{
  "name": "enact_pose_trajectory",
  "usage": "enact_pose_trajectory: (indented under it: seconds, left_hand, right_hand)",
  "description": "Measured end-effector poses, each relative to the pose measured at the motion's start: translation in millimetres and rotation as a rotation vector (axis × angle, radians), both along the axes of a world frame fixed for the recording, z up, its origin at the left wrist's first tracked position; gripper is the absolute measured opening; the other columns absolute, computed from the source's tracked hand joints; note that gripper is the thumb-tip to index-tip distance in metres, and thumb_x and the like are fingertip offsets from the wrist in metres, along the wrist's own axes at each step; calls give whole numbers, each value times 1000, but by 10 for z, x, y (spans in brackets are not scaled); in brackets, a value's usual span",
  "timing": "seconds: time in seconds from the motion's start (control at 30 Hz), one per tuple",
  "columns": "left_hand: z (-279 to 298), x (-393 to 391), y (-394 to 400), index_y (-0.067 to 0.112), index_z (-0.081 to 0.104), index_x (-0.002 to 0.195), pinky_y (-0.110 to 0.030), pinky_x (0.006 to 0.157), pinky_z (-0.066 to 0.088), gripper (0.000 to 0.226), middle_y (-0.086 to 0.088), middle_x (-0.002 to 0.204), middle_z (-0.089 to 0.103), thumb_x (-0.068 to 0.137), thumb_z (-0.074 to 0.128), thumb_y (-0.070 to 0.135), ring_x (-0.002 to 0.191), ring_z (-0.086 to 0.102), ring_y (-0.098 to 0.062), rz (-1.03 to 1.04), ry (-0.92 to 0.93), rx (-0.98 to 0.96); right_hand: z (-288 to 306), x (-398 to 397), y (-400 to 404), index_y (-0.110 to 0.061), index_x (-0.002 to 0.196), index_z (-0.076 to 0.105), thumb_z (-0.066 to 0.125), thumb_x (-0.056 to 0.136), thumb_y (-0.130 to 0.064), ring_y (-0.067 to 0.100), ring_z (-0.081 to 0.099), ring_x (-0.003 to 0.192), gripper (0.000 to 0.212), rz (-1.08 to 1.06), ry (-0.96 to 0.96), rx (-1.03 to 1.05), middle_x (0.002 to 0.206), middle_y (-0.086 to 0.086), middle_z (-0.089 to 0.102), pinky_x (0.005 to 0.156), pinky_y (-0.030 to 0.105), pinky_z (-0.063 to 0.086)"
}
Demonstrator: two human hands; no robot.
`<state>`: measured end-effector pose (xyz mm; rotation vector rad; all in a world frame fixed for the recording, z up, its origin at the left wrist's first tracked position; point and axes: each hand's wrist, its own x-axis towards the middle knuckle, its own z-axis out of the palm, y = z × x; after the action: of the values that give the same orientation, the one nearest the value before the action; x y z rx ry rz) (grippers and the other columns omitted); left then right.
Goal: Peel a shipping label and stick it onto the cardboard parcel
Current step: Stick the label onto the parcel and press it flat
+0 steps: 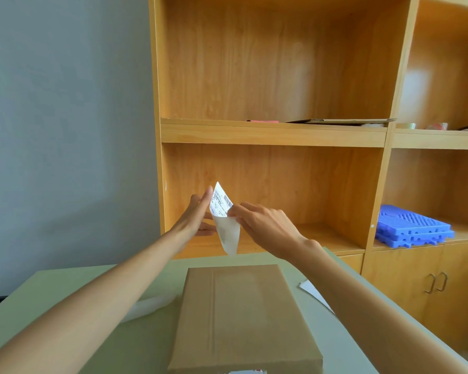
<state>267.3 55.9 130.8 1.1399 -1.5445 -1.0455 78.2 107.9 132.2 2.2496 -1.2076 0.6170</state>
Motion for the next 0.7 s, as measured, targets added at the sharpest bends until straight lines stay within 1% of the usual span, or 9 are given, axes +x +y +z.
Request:
enact_pose_trajectory:
  seconds: [0.1,0.17,0.2,0.27,0.33,0.4,0.47,0.57,0.7]
  left_hand:
    - [7,-55,-19,31,56,123,-40,83,58,79,0,115,70,75,30,89,102,70,-20,-99,100,97]
    - [8,-93,-24,29,64,118,-39,84,56,77,-2,108,74,76,35,87,100,71,-21,-143,113,153]
    - [11,-113,-23,27,64,118,-38,83,56,68,-2,105,75,82,40,79,98,71,-21,-145,109,152]
    - [4,-154,-37,20,59,125,-34,76,54,44,-3,101,74,95,47,50,89,69,-22,-117,98,105]
    - [-3,-184,-35,17,54,126,-32,69,52,31,-2,97,72,99,44,26,83,67,-21,-66,85,60]
    - [-15,-204,-23,20,54,122,-33,72,52,26,-1,96,71,99,41,19,85,66,-21,-45,80,47]
    - [-41,-209,-35,21,54,122,-39,85,51,25,-3,103,71,100,42,20,95,66,-24,-40,60,34]
    - [-77,-207,-52,19,53,126,-44,98,46,28,-8,117,68,100,43,20,106,64,-29,-49,56,47]
    - [-92,-204,-25,16,59,123,-44,94,50,25,-10,111,71,101,47,18,98,67,-28,-138,106,153]
  right_hand:
    - [-20,-41,38,-26,122,50,41,102,-19,22,55,73,23,33,14,42,113,-7,63,49,40,50]
    - [-40,-65,50,-28,121,49,39,102,-25,24,62,80,21,61,0,69,117,-8,63,53,39,51]
    - [-49,-79,51,-28,121,49,39,102,-29,23,63,82,21,66,-8,85,117,-9,63,54,37,50]
    - [-54,-103,59,-30,121,49,40,100,-42,19,65,86,25,71,-25,132,119,-10,62,57,33,50]
    - [-54,-130,71,-33,121,48,39,96,-57,16,64,91,37,69,-41,210,119,-14,61,64,34,52]
    - [-49,-144,88,-34,121,48,37,90,-69,16,63,92,49,69,-45,279,119,-16,60,67,35,52]
    - [-47,-152,105,-34,122,48,32,85,-76,15,63,94,59,74,-52,306,118,-17,60,69,36,53]
    - [-54,-171,77,-32,127,47,30,89,-71,14,59,106,57,39,-98,217,124,-14,59,69,36,53]
    - [-90,-185,-62,-30,140,34,46,98,-45,20,48,121,46,-77,-235,117,142,-6,43,69,35,51]
